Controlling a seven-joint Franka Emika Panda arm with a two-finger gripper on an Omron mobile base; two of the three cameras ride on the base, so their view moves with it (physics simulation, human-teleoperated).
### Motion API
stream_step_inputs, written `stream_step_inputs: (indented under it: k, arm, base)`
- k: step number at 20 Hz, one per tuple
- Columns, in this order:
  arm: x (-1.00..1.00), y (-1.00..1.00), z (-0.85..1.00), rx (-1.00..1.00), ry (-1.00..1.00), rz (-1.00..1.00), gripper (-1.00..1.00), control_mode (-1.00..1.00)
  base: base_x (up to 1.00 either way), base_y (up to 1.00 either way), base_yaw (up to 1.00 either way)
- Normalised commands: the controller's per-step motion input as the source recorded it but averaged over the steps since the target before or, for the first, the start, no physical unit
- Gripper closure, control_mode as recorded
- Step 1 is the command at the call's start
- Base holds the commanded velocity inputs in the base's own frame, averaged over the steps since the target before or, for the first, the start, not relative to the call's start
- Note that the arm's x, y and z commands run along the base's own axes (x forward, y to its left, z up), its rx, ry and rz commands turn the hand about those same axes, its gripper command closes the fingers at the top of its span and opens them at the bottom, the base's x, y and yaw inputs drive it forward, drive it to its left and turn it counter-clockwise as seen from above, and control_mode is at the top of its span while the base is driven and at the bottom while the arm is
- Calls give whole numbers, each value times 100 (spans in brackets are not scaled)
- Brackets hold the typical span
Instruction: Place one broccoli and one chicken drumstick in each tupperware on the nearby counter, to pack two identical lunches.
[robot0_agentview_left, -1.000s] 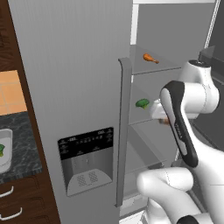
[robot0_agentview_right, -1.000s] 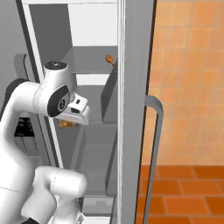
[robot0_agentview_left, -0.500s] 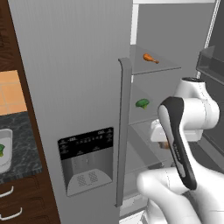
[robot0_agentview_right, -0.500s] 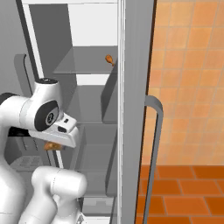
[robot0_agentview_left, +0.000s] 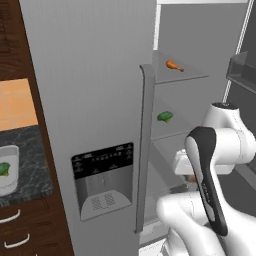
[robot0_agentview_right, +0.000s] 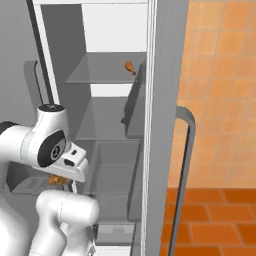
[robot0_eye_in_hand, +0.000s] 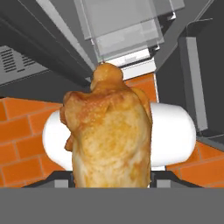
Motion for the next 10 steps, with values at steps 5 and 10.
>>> stream_step_inputs:
  k: [5, 10]
  arm:
    - [0, 0, 0, 0, 0, 0, 100, 100]
    - [0, 0, 0, 0, 0, 0, 100, 100]
  base:
    - [-43, 100, 12]
    - [-2, 100, 10]
